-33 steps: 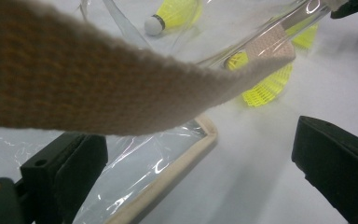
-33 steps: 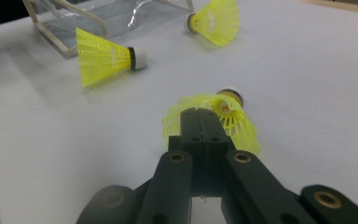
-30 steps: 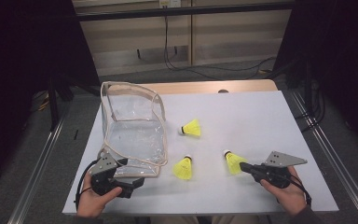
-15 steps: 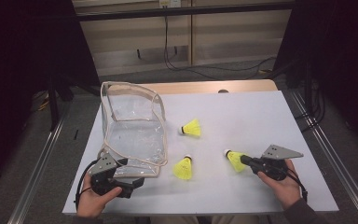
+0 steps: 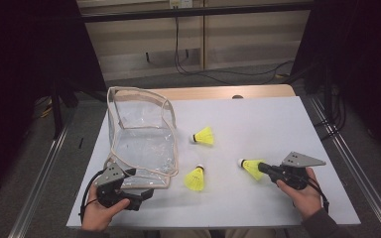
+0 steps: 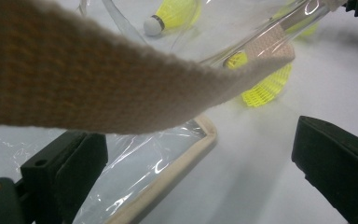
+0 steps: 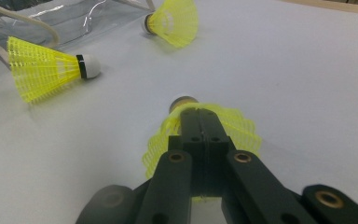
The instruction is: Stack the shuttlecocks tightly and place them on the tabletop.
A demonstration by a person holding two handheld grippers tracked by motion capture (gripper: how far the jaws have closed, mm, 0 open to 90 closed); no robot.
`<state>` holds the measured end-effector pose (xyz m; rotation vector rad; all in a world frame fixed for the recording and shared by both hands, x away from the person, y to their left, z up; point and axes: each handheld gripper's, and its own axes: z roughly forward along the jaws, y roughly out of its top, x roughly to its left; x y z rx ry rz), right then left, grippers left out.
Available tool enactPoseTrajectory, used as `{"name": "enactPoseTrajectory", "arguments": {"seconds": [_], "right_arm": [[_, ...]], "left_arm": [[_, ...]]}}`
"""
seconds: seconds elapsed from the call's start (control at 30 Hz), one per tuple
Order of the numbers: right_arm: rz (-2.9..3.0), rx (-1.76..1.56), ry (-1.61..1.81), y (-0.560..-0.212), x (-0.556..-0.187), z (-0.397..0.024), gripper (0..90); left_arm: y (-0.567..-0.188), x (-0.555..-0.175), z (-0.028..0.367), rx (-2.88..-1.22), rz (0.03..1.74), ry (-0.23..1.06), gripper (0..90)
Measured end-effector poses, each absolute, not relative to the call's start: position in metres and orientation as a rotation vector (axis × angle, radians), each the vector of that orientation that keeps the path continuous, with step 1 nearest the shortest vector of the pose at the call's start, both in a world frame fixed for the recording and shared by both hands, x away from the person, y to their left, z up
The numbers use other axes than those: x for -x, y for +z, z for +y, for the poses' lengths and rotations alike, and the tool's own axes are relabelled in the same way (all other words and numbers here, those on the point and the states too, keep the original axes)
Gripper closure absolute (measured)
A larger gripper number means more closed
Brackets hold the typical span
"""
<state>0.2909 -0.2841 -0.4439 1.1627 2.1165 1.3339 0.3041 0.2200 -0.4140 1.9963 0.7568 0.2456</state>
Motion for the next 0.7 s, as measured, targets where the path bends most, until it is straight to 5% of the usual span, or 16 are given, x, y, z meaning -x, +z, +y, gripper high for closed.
{"name": "enactPoseTrajectory", "arguments": {"seconds": [0.7], "right_arm": [[2.117, -1.196, 1.378, -0.444, -0.277, -0.292, 78.9]], "left_arm": [[-0.414, -0.304, 0.219, -2.001, 0.761, 0.252, 3.4]]}}
